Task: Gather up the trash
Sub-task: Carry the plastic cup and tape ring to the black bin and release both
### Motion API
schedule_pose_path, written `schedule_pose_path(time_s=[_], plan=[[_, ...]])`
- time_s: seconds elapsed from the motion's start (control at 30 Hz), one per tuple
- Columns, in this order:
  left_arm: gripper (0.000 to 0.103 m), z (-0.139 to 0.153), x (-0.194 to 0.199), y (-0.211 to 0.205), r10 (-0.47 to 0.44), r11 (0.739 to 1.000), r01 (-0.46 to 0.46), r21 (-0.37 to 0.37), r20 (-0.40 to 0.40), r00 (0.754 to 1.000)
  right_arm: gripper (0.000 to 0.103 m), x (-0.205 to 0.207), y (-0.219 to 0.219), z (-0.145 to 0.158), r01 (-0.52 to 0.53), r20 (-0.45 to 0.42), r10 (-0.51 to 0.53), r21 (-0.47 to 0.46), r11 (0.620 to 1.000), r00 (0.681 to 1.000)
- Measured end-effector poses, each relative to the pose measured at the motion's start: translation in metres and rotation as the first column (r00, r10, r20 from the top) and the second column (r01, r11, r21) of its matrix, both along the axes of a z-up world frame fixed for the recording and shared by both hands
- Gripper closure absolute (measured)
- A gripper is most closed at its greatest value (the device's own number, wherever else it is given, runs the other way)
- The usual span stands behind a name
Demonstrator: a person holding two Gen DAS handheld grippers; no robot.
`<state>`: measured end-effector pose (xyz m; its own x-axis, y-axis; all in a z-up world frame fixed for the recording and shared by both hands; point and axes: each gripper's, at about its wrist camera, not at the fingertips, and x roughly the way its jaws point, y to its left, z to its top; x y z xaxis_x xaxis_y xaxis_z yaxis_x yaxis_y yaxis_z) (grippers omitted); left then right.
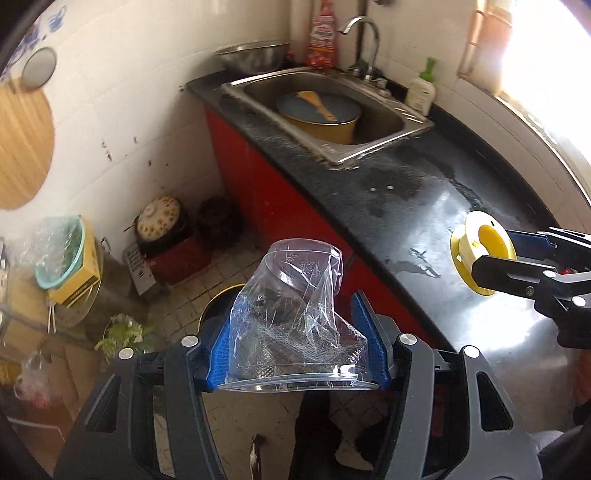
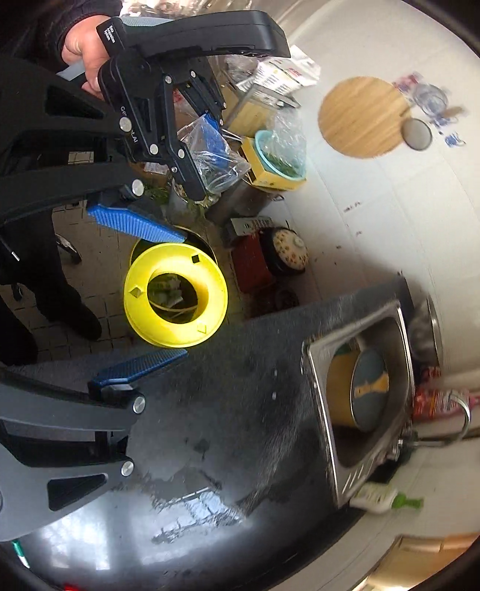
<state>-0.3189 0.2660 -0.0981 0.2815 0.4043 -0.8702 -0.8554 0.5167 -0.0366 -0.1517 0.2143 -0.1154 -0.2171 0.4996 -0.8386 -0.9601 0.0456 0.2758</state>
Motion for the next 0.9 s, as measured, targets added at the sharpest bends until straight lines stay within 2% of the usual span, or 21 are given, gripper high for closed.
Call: schedule_pose_path(time_s=[0.23, 0.4, 0.7, 0.9], plan=[[0.045, -0.036, -0.054, 0.022, 0.117, 0.991, -0.116, -0.066, 0.007, 0.993, 0.046, -0.059, 0.054, -0.037, -0.116, -0.056, 0.113, -0.063, 0.991, 0.992], [0.045, -0.079, -0.072, 0.042, 0.133, 0.985, -0.131, -0.112, 0.017, 0.991, 0.045, -0.069, 0.082, -0.067, -0.125, -0.098, 0.113, -0.128, 0.984, 0.989], [0.045, -0.145, -0.089, 0.069, 0.146, 0.972, -0.138, -0.191, 0.031, 0.989, 0.045, -0.085, 0.129, -0.123, -0.135, -0.095, 0.116, -0.234, 0.963, 0.989], [0.044, -0.171, -0.092, 0.081, 0.148, 0.967, -0.139, -0.213, 0.025, 0.989, 0.045, -0.103, 0.152, -0.155, -0.158, -0.077, 0.142, -0.28, 0.947, 0.987]])
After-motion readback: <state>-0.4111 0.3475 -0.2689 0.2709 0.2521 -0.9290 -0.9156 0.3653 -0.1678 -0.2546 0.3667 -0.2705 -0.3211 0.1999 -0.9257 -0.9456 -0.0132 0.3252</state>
